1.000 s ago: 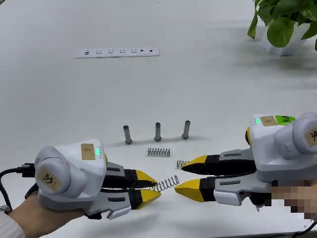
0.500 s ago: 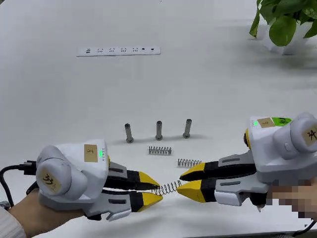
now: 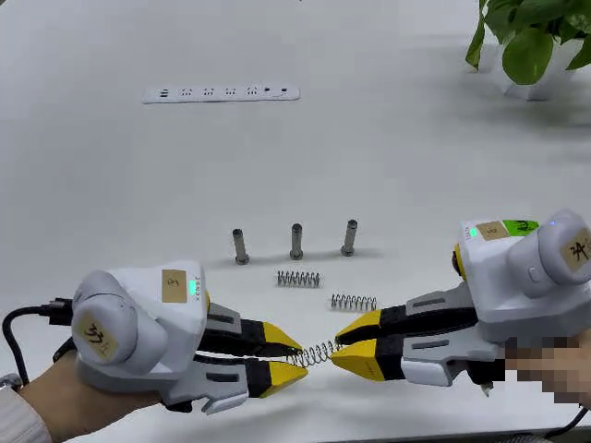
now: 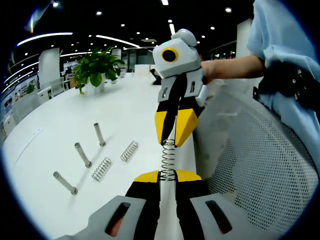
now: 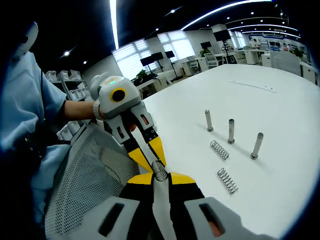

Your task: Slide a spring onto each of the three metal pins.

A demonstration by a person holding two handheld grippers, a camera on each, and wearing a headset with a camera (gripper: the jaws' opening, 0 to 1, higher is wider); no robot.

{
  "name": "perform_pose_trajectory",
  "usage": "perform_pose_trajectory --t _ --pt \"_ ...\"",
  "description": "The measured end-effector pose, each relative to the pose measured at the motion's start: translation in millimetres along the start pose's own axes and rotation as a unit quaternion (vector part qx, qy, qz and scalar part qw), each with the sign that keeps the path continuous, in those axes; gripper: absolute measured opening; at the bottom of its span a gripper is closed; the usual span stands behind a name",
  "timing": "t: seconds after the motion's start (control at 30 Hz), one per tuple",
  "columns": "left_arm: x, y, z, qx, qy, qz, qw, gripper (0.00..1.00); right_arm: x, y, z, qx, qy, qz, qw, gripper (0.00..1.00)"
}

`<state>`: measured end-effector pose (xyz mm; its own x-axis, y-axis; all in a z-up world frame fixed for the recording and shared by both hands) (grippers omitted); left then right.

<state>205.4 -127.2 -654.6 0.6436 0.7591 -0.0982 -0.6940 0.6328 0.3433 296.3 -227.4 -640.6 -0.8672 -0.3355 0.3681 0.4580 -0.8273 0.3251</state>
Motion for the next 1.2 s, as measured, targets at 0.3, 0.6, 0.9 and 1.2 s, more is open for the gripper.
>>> perform_pose_trajectory --t 0.3,0.6,0.9,1.2 --pt "-1.7 -3.8 2.3 0.009 0.001 -0.004 0.9999 0.09 6.1 -1.4 10.9 0.026 0.054 0.001 0.9982 0.12" --pt "-2.6 -7.1 3.3 0.012 0.003 -0.01 0.9999 0.09 13.0 -6.0 20.7 0.041 0.09 0.005 0.9951 0.12" --pt "-3.1 -8.2 -0.9 0.019 0.006 -0.012 0.9997 0.09 17.6 -13.3 23.1 0.065 0.121 0.015 0.9904 0.12" --pt "-2.6 -8.4 -4.5 0.021 0.009 -0.013 0.9997 0.09 21.5 -19.5 25.7 0.09 0.151 0.022 0.9841 0.12"
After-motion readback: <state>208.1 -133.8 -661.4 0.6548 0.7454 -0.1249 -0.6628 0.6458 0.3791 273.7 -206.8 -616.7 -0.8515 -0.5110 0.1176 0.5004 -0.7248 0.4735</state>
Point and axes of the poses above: the centre of the closed fingertips' face, and the gripper's own axes: y roughly backward along the fingers, x roughly to its left, z roughly out of its top, the point moved 7 cm from there along y, roughly backward along the fingers, and after that the axes turned 11 degrees about -x, right-handed, at the moved point
